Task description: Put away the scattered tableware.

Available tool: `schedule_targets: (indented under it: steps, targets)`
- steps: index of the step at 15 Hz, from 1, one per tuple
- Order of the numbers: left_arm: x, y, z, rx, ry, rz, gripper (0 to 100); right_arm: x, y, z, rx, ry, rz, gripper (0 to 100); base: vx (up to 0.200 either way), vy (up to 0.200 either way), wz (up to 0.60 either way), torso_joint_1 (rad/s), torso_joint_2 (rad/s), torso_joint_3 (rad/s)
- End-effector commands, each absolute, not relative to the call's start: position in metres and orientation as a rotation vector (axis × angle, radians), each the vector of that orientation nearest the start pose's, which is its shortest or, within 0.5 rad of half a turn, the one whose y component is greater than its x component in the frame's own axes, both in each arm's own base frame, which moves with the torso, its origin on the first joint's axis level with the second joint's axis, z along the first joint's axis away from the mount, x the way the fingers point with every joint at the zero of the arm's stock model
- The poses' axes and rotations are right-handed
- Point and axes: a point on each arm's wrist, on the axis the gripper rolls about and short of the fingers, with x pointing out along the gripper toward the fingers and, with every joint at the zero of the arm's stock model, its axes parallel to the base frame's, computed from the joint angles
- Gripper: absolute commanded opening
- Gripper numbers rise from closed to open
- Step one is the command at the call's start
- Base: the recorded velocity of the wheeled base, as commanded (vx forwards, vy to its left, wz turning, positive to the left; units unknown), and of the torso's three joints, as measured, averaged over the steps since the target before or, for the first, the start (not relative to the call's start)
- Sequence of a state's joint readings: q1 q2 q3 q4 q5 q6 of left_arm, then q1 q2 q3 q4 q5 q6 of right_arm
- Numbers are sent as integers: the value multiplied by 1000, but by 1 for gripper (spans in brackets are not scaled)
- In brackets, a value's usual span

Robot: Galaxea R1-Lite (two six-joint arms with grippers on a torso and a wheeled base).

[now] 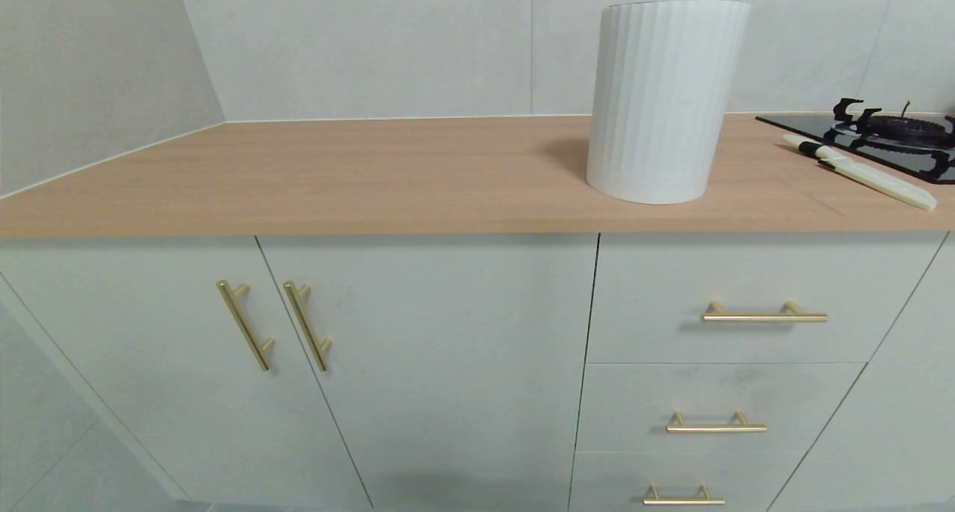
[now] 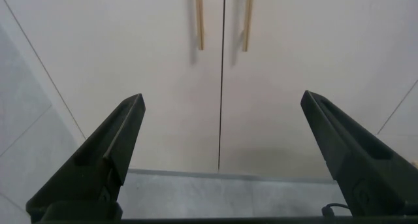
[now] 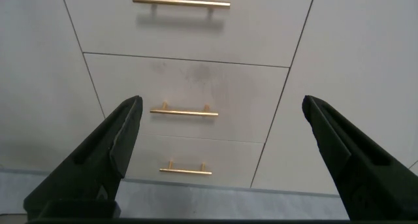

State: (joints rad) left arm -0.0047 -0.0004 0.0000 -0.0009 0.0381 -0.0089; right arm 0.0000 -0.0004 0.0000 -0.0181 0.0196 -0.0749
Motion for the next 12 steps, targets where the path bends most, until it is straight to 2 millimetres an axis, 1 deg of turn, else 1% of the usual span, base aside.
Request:
schedule_targets:
  steps: [1, 4, 7, 12]
  targets:
    - [-23, 1, 76, -9, -2, 34, 100, -23, 0, 77, -75, -18, 19, 100, 0, 0, 0, 0, 0, 0]
    - [-23, 1, 76, -11, -2, 34, 100, -23, 0, 77, -77, -18, 19, 100, 0, 0, 0, 0, 0, 0]
    - [-23, 1, 76, -11, -2, 34, 100, -23, 0, 77, -75, -18, 19, 100, 0, 0, -600, -4, 2, 2]
    - [-23, 1, 76, -11, -2, 34, 100, -23, 0, 77, -75, -18, 19, 100, 0, 0, 0, 0, 0, 0]
